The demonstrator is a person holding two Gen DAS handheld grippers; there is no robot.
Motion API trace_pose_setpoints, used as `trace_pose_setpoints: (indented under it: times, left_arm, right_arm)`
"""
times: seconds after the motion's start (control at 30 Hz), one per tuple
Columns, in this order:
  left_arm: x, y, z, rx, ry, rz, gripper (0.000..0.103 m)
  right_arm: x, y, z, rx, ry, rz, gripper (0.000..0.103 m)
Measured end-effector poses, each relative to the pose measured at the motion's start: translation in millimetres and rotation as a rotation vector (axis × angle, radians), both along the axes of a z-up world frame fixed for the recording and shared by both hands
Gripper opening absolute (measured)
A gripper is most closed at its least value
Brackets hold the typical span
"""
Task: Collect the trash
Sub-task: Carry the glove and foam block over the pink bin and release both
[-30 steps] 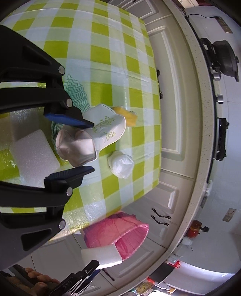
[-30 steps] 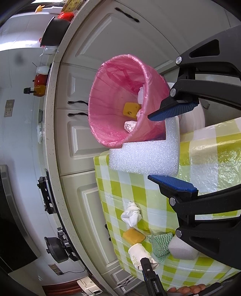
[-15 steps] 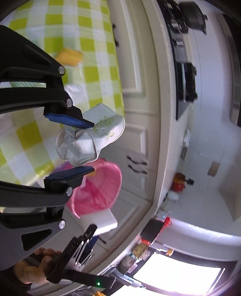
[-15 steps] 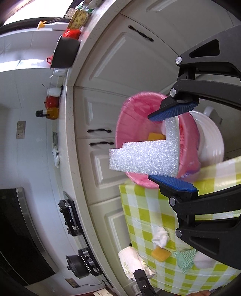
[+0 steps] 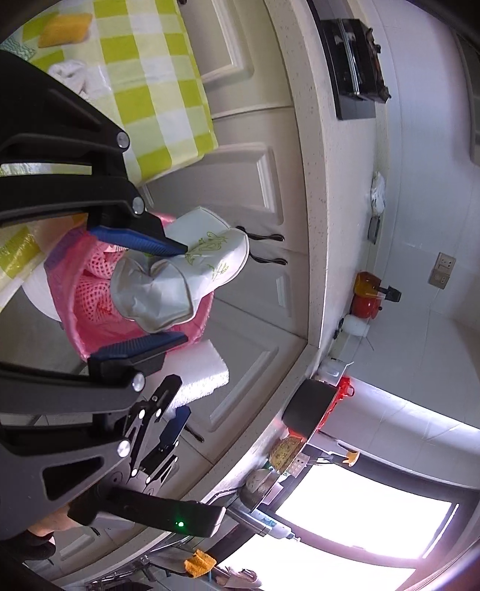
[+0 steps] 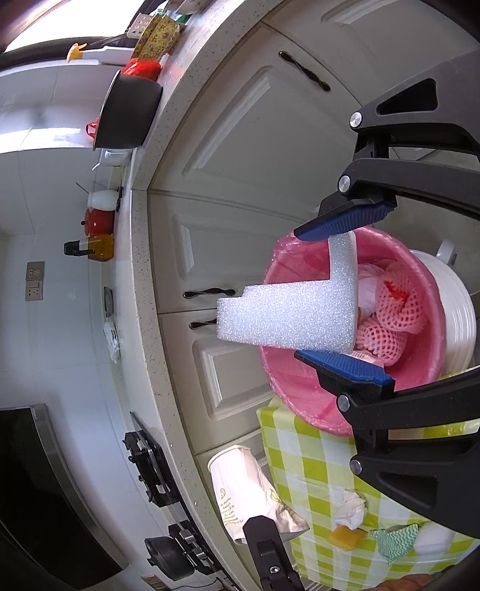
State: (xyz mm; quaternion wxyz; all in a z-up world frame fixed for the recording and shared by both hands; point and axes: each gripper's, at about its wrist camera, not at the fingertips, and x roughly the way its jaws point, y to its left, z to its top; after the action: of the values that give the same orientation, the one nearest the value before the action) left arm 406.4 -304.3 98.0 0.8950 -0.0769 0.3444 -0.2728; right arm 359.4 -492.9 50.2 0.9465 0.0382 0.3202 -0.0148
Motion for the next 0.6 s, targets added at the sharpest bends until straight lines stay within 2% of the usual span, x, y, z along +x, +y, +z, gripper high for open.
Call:
trace_pose_setpoints:
  times: [0.27,0.6]
  left_arm:
    - [20,-21,-8,0.006,0.017,-0.025,0.041]
    - [36,-36,-23,-0.01,0.057,-0.045,0.041]
  right_arm:
    - [27,-10,-8,0.001,0.024,0.0,0.058]
    - [17,-27,-10,-0.002,0.014,-0.043,0.061]
